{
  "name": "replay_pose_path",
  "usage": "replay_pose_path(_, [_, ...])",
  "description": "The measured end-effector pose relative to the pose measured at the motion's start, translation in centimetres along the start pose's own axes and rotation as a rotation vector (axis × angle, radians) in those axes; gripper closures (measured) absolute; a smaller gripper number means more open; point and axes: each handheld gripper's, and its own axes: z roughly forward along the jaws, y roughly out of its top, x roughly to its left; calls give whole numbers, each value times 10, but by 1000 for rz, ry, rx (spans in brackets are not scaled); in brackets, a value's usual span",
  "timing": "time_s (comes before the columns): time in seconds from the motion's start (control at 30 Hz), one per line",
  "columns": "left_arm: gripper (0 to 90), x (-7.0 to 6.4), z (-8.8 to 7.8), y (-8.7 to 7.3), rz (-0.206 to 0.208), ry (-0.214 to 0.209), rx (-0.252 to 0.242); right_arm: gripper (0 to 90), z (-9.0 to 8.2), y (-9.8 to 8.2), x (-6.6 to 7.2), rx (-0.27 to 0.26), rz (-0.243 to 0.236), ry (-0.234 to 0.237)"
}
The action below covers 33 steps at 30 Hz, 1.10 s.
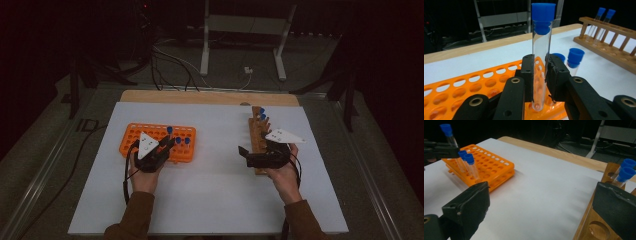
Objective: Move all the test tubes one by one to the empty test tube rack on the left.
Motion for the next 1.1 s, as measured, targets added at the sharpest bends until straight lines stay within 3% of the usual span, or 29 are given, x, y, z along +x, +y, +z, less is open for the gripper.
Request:
replay_pose_path(0.23, [769, 1, 11, -10, -15, 8, 55, 18, -4, 0, -3, -11, 11, 1])
replay_pose_path(0.4, [771, 1, 14, -22, 5, 13, 125, 19, -4, 0, -3, -10, 10, 5])
replay_pose_path(0.53, [776, 2, 14, -23, 0, 13, 148, 19, -3, 0, -2, -7, 5, 8])
replay_pose_path(0.6, [778, 0, 15, -24, 22, 15, 178, 19, -2, -1, -1, -5, 6, 12])
replay_pose_path(0.97, [772, -1, 17, -23, 18, 14, 194, 19, 0, -2, 1, 4, 6, 17])
replay_pose_path(1.03, [745, -1, 17, -23, 15, 12, 191, 19, 0, -2, 1, 5, 5, 17])
replay_pose_path(1.1, [659, -1, 16, -22, 14, 18, 196, 19, -1, -2, 1, 5, 5, 17])
